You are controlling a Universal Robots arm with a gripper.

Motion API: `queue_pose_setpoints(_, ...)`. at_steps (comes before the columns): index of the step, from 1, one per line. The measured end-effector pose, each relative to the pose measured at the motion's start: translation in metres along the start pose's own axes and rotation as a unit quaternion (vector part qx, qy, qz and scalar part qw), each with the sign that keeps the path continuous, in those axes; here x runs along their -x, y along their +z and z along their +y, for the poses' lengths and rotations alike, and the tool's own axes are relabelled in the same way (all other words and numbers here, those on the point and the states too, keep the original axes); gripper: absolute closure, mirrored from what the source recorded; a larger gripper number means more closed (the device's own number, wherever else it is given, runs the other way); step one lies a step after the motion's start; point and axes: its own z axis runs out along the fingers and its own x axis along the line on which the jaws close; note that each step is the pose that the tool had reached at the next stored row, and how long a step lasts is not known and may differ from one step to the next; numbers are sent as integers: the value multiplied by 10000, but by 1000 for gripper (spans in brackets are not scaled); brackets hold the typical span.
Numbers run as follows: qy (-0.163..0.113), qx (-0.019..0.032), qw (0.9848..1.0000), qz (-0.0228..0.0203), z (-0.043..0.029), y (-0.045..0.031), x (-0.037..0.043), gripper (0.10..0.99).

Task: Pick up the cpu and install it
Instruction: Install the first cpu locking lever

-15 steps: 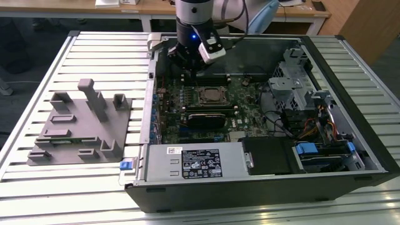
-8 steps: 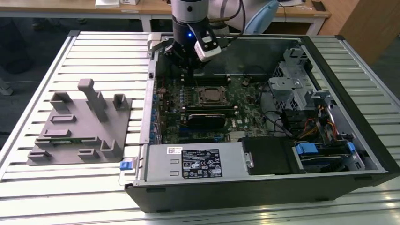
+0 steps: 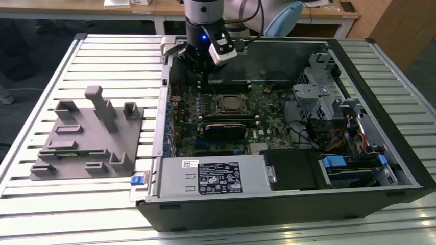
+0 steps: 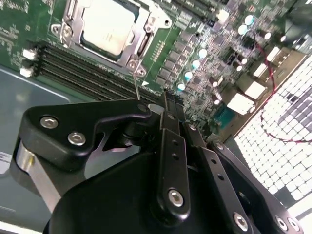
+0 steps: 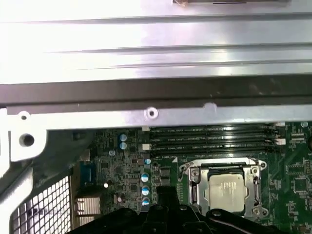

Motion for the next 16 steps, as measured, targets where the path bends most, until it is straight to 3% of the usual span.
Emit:
queue_pose_setpoints(8,-26,2,10000,-11,62,17,4,969)
queue_pose_setpoints(16,-26,3,10000,-11,72,20,117,969)
